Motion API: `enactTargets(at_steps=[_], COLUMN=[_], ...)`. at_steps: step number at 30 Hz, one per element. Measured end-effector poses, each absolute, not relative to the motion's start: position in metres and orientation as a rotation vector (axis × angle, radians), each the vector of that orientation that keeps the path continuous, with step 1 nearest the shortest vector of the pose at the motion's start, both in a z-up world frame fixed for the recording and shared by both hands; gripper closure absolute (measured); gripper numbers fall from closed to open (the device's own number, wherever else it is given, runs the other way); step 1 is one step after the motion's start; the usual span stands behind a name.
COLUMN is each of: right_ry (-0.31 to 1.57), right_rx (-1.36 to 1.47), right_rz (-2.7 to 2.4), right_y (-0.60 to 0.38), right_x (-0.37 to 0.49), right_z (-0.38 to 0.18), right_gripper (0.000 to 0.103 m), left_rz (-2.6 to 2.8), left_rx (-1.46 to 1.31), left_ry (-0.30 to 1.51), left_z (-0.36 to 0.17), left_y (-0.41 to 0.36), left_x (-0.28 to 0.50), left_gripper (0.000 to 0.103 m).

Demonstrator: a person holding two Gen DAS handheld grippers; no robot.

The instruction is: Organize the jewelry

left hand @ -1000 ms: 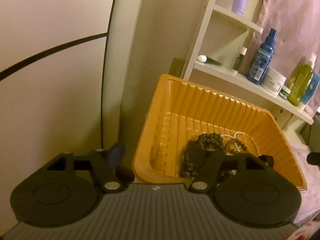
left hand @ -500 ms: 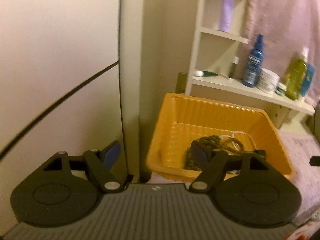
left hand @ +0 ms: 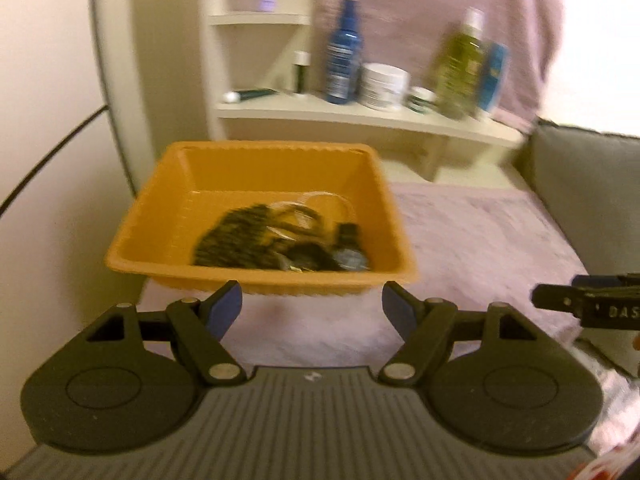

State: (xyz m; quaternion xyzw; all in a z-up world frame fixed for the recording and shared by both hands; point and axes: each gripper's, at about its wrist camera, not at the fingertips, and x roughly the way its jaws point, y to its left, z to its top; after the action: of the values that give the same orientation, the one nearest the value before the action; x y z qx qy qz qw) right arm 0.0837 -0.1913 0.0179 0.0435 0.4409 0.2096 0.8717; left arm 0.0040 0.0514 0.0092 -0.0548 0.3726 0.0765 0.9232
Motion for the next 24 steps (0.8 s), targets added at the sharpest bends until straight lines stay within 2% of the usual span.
enactTargets(at_steps=[9, 24], right_ry=[0.915, 0.948], right_rx=[0.131, 0.133], right_rz=[0.399, 0.398], right_y=[-0.223, -0.227], right_x=[0.066, 0.057], right_z=[0.02, 0.016], right_gripper=[0.026, 0.026], left_rz=[0.072, 0.017], left_rx=[-0.074, -0.058], left_ry=[0.793, 0.804], left_z=[-0.001, -0.004], left_y=[0.001, -0.016], left_x=[0.008, 0.007], left_gripper=[0.028, 0.028])
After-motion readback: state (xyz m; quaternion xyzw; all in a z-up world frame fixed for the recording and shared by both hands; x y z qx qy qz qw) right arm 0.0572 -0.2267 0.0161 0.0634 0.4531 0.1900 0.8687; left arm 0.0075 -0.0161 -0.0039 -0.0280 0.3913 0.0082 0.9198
